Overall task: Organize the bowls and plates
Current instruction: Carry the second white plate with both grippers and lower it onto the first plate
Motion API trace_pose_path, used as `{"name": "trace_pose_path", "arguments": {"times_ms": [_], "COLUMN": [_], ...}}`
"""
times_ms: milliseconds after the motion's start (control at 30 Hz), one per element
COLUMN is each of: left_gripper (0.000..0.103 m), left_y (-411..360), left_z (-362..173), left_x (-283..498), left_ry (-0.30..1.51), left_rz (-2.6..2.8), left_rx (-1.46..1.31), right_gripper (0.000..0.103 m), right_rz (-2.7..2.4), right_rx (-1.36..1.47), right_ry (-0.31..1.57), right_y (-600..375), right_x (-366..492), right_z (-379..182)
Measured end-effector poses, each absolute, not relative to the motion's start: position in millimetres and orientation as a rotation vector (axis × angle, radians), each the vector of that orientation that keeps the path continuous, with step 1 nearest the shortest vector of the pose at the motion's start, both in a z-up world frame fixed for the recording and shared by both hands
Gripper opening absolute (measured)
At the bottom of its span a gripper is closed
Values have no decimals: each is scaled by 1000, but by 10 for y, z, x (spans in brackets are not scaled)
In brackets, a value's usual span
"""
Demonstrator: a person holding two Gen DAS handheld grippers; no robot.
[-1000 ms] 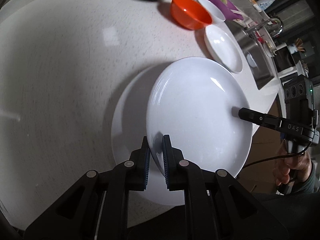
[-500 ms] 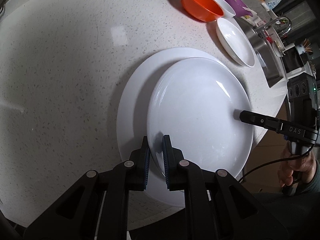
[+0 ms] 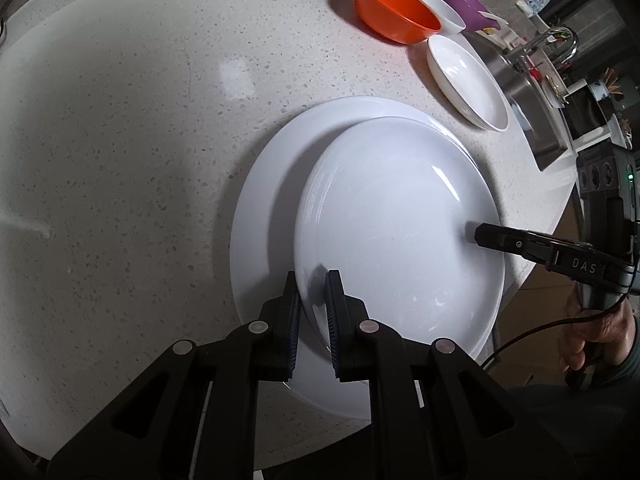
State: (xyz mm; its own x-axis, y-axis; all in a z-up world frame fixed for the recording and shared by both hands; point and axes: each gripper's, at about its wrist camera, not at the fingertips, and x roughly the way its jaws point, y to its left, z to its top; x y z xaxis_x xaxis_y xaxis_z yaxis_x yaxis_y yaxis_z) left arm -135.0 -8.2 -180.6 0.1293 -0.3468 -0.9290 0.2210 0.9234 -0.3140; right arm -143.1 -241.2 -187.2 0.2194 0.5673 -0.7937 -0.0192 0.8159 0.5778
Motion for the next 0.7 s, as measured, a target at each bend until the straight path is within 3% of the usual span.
{"name": "trace_pose_path", "arguments": {"times_ms": [400, 700], "left_gripper": [14, 23], "left_y": [-91, -220], "left_z": [-1775, -1749], "left_x": [-1430, -1419], "left_ry": [1322, 1303], "left_rz": [-414, -473], "left_rx": [-44, 93], "right_gripper": [10, 13], "right_rz": [380, 329], "right_rx": [259, 147], "right_ry": [1252, 1234], "right_y": [-2195, -2056], "right_x": [-1470, -1485], "right_z": [-1750, -1708]}}
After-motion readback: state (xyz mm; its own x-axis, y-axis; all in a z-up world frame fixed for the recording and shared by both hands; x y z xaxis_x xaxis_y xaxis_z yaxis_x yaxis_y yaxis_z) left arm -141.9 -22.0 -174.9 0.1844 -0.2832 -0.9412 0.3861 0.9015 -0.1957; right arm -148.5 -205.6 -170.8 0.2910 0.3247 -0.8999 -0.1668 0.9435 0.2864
